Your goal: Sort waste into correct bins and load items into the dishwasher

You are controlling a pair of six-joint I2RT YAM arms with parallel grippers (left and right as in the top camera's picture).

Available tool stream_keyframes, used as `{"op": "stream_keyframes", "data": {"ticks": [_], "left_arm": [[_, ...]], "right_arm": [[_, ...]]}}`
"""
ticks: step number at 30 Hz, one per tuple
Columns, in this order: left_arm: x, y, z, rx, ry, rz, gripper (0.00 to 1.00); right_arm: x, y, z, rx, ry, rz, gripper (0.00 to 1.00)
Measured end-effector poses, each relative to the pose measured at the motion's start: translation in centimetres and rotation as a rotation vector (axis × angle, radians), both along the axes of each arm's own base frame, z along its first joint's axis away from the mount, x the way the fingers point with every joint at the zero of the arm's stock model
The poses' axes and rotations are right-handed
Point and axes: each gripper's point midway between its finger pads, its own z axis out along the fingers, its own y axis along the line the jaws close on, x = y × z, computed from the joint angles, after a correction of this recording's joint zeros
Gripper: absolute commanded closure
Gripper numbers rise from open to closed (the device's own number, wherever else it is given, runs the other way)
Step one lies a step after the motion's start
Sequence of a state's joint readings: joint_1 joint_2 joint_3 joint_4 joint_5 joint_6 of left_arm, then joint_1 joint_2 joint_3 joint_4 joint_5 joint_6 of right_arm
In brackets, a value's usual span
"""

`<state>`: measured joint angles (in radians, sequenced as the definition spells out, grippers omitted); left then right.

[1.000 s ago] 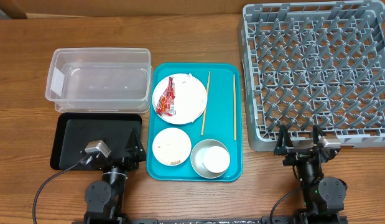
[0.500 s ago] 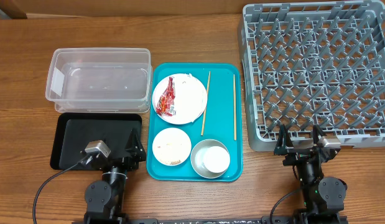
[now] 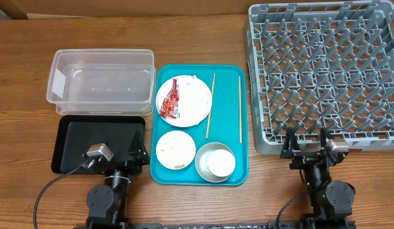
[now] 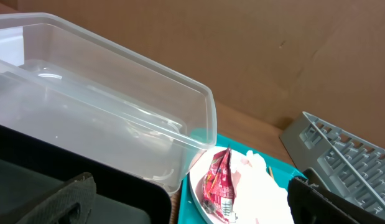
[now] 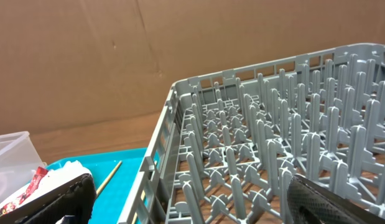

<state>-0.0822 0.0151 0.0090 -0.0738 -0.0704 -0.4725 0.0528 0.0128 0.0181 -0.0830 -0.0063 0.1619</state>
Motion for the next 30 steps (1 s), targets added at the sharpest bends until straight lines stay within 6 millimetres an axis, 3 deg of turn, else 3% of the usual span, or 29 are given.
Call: {"op": "stream_keyframes", "data": {"ticks": [4,7,12,14,19,21,24,27,30], "left_arm": [[0.0,0.0,0.0,0.0,0.0,0.0,0.0],[0.0,0.0,0.0,0.0,0.0,0.0,0.0],[0.0,0.0,0.0,-0.005,-0.002,0.0,0.0],[0.0,0.0,0.5,-0.021,-0.018,0.001,0.0],[0.0,-1.2,2.1,-0.12,-0.081,-0.065,0.0],[-0.2,-2.2,2.8,-0.144,-0.095,-0.122,0.0],[-0.9,-3.1,3.1,-0.16,-0.014,-0.173,0.0],[-2.2,-3.5,5.7,-0.134,0.08,-0.198,0.0],[-3.4,-3.8,10.1,-0.091,0.172,-0.222,0.0]], "right_arm": [[-0.2,1.6,0.6,0.08,-0.016,0.095,0.0],[-0.9,4.1,2.2,0.158,-0.058,0.248,0.0],[-2.4,7.0,2.3,0.23,0.022,0.425,0.0],[-3.2,7.4,4.3,0.242,0.023,0.457,0.0],[-6.0,7.8,11.9,0.23,0.014,0.492,0.0],[-6.5,7.8,13.4,0.235,0.079,0.49,0.0],[-6.2,8.0,13.6,0.244,0.267,0.478,0.0],[-5.1,8.1,13.3,0.242,0.458,0.466,0.0],[-3.4,8.2,13.9,0.232,0.559,0.461,0.0]]}}
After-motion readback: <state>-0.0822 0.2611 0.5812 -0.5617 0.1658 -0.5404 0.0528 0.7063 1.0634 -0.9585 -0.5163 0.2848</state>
